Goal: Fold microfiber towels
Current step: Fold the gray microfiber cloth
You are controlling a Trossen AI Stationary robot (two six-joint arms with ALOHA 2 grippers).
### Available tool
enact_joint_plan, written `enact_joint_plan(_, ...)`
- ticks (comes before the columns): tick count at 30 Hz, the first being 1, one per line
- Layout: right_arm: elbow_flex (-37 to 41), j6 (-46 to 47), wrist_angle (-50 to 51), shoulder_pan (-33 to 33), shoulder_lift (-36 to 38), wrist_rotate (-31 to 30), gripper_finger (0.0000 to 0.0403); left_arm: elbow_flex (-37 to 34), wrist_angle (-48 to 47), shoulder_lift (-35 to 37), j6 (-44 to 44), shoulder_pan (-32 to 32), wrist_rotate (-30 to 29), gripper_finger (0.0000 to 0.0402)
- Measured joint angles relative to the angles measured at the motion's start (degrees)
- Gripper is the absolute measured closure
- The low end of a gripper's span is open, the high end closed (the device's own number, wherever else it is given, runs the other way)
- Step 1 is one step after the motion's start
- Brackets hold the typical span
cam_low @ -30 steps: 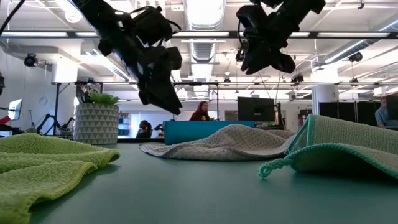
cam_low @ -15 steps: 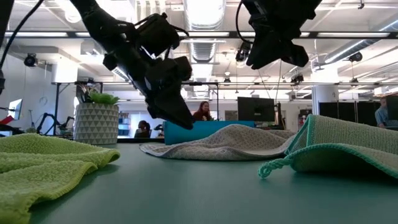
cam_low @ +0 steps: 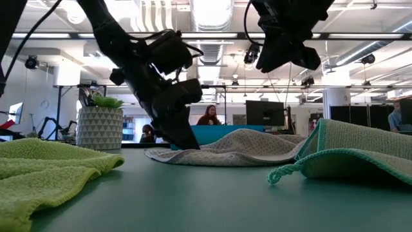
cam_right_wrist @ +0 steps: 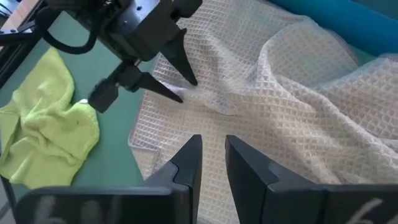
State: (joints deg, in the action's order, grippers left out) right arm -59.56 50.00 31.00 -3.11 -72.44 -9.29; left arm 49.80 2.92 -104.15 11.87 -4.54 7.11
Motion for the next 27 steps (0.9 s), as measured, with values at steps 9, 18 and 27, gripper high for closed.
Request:
enact_joint_plan(9, 1.2, 0.8, 0.0, 0.0, 0.0, -0.4, 0.0339, -0.3, -23.7, 5.8, -5.7, 0.4, -1.3, 0.0261)
enact_joint_plan(18, 1.6, 1.1, 0.0, 0.0, 0.0, -0.4, 0.0339, -0.9, -39.6, 13.6, -15.8, -0.1, -22.3, 0.0261)
enact_joint_plan(27, 1.6, 0.4, 0.0, 0.0, 0.0, -0.4, 0.0339, -0.8, -46.9, 23.6, -16.7, -0.2, -18.2, 0.0261)
